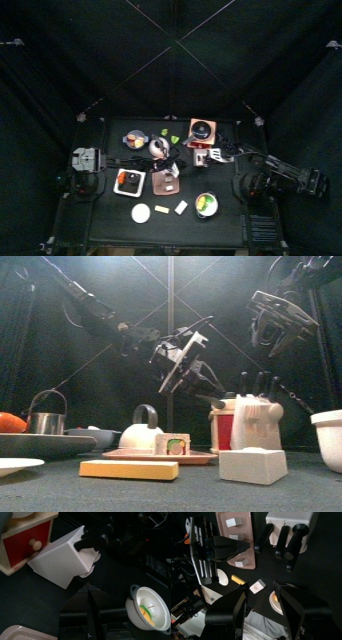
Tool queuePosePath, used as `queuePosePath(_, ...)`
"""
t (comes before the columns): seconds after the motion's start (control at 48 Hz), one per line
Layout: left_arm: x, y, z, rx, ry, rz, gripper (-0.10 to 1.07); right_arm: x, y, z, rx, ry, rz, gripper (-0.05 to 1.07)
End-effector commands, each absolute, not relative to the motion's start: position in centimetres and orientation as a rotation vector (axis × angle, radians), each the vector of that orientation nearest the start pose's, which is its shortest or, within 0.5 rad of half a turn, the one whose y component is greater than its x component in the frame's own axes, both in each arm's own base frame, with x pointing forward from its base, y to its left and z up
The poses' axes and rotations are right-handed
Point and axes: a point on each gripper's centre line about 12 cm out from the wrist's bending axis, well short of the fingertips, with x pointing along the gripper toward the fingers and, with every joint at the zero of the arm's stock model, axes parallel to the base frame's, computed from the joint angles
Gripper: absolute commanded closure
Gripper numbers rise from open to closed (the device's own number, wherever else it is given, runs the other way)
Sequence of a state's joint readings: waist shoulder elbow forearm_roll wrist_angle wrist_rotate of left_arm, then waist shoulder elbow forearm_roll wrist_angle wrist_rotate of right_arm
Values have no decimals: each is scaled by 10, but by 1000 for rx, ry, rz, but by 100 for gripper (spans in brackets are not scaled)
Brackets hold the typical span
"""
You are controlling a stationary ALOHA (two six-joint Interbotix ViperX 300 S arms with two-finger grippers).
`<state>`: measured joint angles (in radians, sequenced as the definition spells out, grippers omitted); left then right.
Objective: Place cleaver in holder
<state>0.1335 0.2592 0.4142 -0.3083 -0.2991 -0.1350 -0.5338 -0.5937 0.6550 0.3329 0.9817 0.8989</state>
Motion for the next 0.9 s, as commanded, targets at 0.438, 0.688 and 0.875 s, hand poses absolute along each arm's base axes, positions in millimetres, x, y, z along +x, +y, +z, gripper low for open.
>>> queuePosePath(0.438,413,56,211,-227,349,184,60,249,-75,315,1210,575,-583,23)
queuePosePath(0.688,360,38,218,-189,342,142,60,263,-66,321,1135,489,-501,23)
queuePosePath(0.875,322,29,232,-193,271,124,60,275,-66,307,1084,459,-488,23)
